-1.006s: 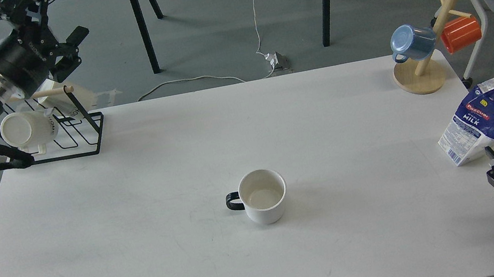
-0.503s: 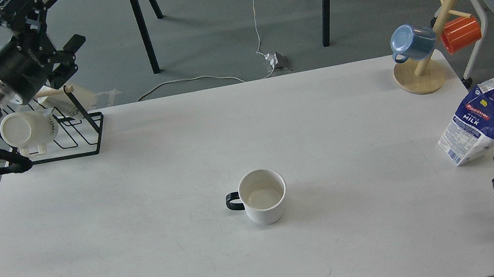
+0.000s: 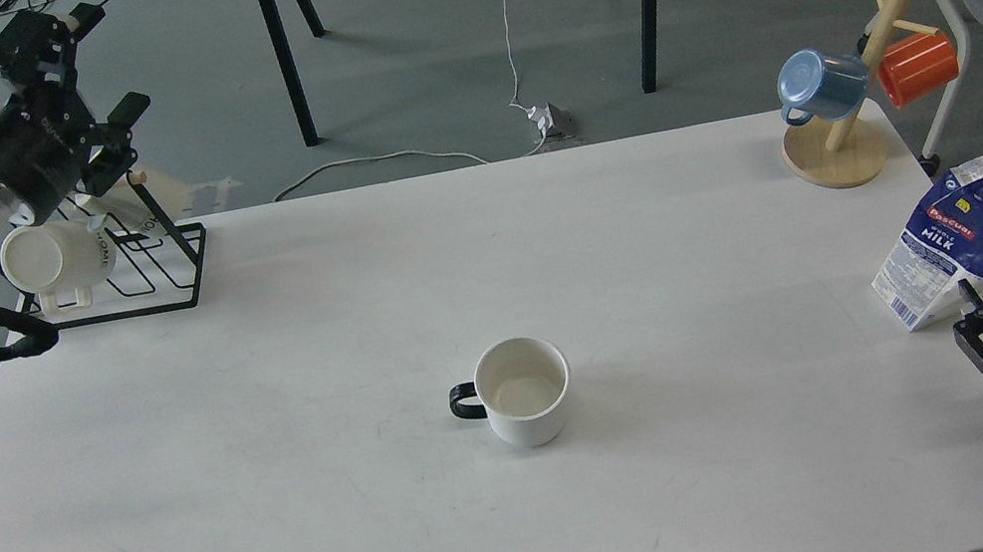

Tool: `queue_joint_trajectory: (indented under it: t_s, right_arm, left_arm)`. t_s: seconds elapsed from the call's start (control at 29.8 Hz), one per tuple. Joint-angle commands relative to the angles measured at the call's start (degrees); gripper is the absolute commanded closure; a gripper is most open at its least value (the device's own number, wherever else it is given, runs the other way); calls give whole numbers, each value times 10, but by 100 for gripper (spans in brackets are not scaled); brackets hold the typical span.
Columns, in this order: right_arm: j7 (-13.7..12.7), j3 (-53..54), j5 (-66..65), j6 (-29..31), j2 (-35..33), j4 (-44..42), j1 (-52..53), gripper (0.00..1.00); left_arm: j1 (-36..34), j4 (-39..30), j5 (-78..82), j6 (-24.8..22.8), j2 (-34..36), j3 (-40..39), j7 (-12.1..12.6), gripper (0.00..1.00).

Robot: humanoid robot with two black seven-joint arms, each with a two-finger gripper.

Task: Place cup and milk with both arms
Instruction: 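Reach the right gripper to the milk carton and grasp it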

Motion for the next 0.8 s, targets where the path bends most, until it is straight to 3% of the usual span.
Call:
queue_joint_trajectory:
  t_s: [0.0,0.47,0.77]
  right_arm:
    - [2,4,0,0,1,-19,9,2]
    - [0,-26,-1,0,39,-60,70,3]
    - [2,-23,-1,0,60,-83,84,11]
  left_arm:
    - [0,0,-2,0,0,0,0,1]
    - [0,0,0,0,4,0,1,1]
    - [0,0,0,0,6,1,1,1]
